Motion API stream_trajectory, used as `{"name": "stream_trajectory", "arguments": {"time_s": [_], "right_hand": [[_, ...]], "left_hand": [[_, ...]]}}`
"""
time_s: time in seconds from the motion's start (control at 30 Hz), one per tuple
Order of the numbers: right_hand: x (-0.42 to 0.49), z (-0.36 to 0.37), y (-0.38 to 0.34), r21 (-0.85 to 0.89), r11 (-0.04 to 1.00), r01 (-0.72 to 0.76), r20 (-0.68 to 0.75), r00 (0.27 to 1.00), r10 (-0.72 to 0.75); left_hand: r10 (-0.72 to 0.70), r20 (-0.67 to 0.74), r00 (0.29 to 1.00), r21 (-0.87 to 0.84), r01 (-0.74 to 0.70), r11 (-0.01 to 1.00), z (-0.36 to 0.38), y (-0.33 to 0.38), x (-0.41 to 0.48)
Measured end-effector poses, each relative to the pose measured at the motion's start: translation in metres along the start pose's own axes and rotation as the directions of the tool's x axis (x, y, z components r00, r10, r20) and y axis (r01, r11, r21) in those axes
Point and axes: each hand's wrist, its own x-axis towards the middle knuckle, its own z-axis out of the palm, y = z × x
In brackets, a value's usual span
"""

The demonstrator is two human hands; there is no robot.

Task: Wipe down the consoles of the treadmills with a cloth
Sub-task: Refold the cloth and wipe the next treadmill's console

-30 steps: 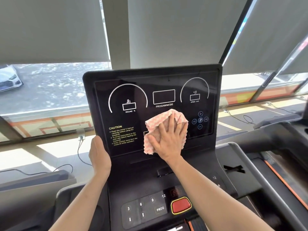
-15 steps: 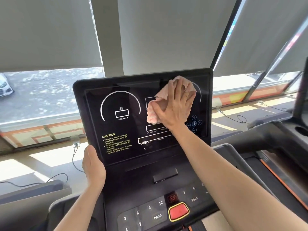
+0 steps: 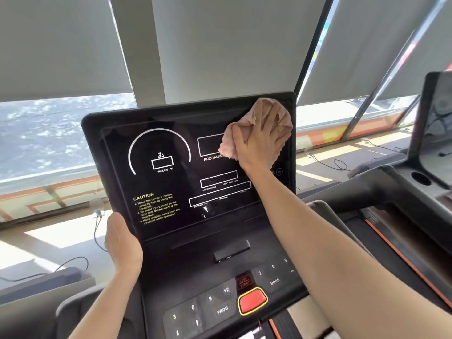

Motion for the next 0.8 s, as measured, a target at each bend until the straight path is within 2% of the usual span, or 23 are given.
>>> {"name": "stream_trajectory", "arguments": {"time_s": [0.2,0.33,0.4,0.5,0.57,0.6,0.67,0.73,0.8], "right_hand": [[-0.061,0.026,0.033,0.007,0.965,-0.260,0.111,0.960,0.258],[-0.084,0.036,0.044,0.030,0.928,-0.373,0.140,0.920,0.365],[-0.095,0.039,0.048,0.054,0.909,-0.414,0.151,0.903,0.402],[-0.106,0.040,0.049,0.072,0.890,-0.449,0.169,0.885,0.433],[-0.107,0.039,0.049,0.073,0.889,-0.451,0.174,0.884,0.434],[-0.106,0.038,0.048,0.077,0.889,-0.451,0.178,0.884,0.433],[-0.105,0.039,0.050,0.080,0.891,-0.446,0.187,0.885,0.426],[-0.101,0.039,0.050,0.069,0.894,-0.442,0.191,0.886,0.423],[-0.091,0.035,0.049,0.040,0.908,-0.416,0.184,0.897,0.403]], "left_hand": [[-0.037,0.017,0.999,0.015,0.037,0.999,0.001,-0.004,0.002],[-0.110,0.045,0.993,-0.010,0.111,0.994,0.003,-0.012,0.007],[-0.097,0.048,0.994,-0.021,0.098,0.995,0.003,-0.013,0.007],[-0.040,0.013,0.999,-0.130,0.042,0.991,0.000,-0.004,0.000],[0.048,-0.081,0.996,-0.247,-0.067,0.967,-0.004,0.004,-0.007],[0.132,-0.158,0.979,-0.249,-0.169,0.954,-0.007,0.007,-0.011],[0.370,-0.271,0.889,-0.110,-0.410,0.905,-0.011,0.014,-0.017],[0.611,-0.245,0.753,0.034,-0.623,0.781,-0.013,0.027,-0.017],[0.770,-0.130,0.624,0.099,-0.765,0.637,-0.013,0.057,-0.013]]}}
